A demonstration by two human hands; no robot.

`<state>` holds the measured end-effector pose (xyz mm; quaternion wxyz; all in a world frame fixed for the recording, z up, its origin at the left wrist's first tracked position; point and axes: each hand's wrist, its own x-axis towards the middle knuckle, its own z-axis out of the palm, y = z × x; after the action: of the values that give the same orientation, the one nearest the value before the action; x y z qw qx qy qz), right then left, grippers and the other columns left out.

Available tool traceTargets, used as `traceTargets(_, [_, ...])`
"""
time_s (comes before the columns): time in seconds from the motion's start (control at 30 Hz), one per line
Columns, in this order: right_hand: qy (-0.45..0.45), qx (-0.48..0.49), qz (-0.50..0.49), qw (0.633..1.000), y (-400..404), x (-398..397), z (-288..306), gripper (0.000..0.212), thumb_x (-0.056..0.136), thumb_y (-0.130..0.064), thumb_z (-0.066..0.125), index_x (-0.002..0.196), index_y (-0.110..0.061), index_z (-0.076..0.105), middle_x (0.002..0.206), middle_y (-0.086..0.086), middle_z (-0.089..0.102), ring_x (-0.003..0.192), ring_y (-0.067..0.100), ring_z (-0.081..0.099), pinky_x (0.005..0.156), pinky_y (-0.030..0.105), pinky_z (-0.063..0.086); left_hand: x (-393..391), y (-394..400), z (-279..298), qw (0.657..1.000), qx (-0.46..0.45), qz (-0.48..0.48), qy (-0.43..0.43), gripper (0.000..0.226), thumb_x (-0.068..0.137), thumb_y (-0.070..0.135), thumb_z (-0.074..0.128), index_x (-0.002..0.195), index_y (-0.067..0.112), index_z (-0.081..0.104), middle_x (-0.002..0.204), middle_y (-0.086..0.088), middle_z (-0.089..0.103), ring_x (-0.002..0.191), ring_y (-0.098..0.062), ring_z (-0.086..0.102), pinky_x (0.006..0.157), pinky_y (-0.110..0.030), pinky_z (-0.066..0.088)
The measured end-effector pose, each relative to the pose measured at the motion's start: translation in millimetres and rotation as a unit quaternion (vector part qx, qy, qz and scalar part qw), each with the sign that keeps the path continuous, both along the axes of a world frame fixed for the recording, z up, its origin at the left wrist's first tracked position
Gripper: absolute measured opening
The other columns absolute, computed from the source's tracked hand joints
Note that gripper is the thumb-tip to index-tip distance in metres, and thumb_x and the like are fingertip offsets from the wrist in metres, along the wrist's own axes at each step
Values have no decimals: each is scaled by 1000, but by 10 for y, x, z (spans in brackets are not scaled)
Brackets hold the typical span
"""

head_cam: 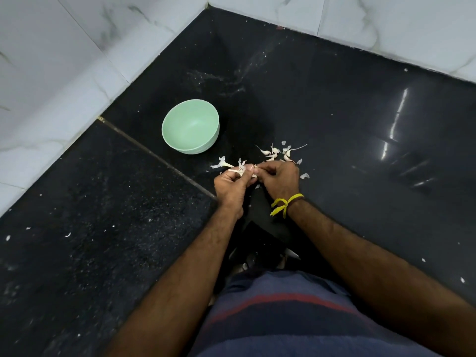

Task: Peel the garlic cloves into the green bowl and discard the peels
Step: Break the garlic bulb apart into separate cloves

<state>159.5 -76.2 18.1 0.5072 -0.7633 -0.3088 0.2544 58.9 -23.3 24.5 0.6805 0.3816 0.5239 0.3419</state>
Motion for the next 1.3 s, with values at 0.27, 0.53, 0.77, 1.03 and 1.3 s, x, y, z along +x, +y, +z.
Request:
traceTargets(0.27, [239,7,98,966,26,255,113,13,86,1,69,97,6,71,72,5,74,64,13,70,63,18,58,-50,-26,95,997,20,-54,-42,14,85,-6,73,98,0,70,76,-4,75,61,-8,70,61,-16,55])
traceTargets(0.53, [202,-7,181,962,-2,342,119,14,89,5,63,99,15,66,76,-3,72,65,5,70,63,15,56,-110,-25,64,994,44,-97,-38,19,84,-8,74,101,1,72,86,-6,78,75,-12,73,71,-20,58])
traceTargets(0.77, [203,-1,204,958,0,362,124,20,92,6,60,109,2,68,91,-8,73,77,6,71,69,18,58,-125,-41,0,990,82,-101,-60,22,82,-9,75,104,-5,72,94,-15,77,83,-21,74,75,-26,59])
traceTargets(1.03, [270,-17,159,950,54,344,126,18,91,1,62,108,5,68,93,11,73,82,19,73,77,27,60,-95,-27,-162,991,108,-60,-46,23,84,-5,76,106,-9,72,91,-15,76,79,-18,72,74,-27,59])
traceTargets(1.3, [258,-25,129,957,82,284,154,9,93,-2,62,96,1,70,77,3,73,70,13,72,67,21,59,-96,-2,-164,994,80,-47,-56,26,85,-7,74,111,-7,69,95,-13,76,83,-17,72,79,-27,60])
